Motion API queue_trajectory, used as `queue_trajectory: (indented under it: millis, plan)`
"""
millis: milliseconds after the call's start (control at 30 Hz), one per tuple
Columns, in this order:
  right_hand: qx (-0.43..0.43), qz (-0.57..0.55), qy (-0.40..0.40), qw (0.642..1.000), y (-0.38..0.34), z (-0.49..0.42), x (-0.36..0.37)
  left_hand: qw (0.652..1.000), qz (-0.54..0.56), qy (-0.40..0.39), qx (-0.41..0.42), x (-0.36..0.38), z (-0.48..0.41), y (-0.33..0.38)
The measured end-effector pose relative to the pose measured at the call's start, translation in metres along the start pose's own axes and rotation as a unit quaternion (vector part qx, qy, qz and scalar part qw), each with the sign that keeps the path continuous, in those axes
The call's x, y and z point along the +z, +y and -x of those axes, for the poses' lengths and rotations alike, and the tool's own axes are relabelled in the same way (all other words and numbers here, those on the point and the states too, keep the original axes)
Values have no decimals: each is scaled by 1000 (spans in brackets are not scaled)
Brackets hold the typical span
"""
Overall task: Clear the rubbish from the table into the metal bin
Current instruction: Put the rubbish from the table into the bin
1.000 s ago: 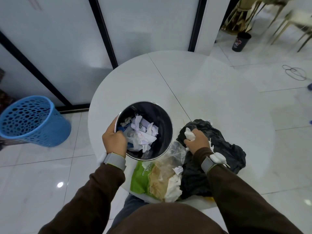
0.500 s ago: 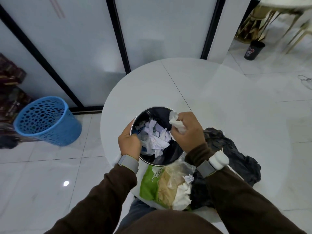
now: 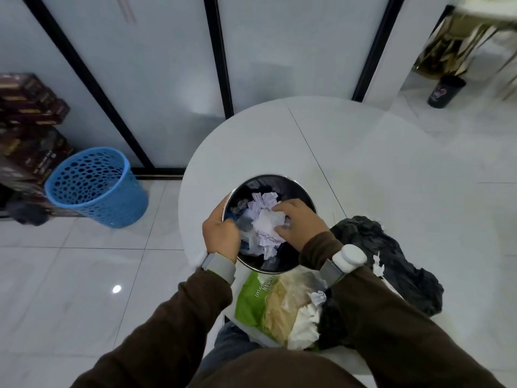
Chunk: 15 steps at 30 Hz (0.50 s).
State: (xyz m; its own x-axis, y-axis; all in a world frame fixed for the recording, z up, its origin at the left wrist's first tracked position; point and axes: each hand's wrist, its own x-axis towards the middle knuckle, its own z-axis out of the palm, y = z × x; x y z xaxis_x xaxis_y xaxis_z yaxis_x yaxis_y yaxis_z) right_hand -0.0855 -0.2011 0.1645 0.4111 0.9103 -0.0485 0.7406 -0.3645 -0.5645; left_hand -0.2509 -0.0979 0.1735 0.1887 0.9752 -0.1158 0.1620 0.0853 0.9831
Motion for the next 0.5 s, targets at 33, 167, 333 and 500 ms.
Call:
queue_trajectory:
  millis: [33,167,333,500]
  plan:
    - [-15,-18,30,999,3,4,-3,1000,-3,2,1,-1,-1,0]
    - [-86,-60,154,983,12,20,-15,1000,-7,13,-5,-7,-5,-4]
    - [-56,-91,292,950,31,37,-19,1000,5,22,-21,-17,-13,-9]
    - [112,-106,227,962,75,46,13,999,5,31,-22,-30,-23,-16]
